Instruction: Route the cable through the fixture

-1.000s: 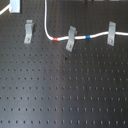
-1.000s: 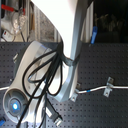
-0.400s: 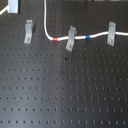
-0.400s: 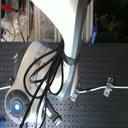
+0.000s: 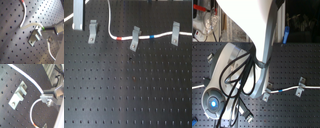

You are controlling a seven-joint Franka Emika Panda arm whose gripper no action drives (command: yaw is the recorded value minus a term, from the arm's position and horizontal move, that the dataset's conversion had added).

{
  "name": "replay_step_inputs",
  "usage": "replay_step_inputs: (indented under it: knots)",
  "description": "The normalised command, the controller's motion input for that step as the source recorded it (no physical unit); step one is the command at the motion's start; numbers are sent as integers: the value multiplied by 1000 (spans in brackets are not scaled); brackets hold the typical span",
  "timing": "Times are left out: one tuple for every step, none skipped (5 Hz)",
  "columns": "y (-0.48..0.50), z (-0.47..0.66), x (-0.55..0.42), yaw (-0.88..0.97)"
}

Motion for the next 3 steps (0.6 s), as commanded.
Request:
replay_step_inputs:
  knots:
    - [84,226,-204,74]
    - [161,192,-367,269]
    - [421,355,-324,231]
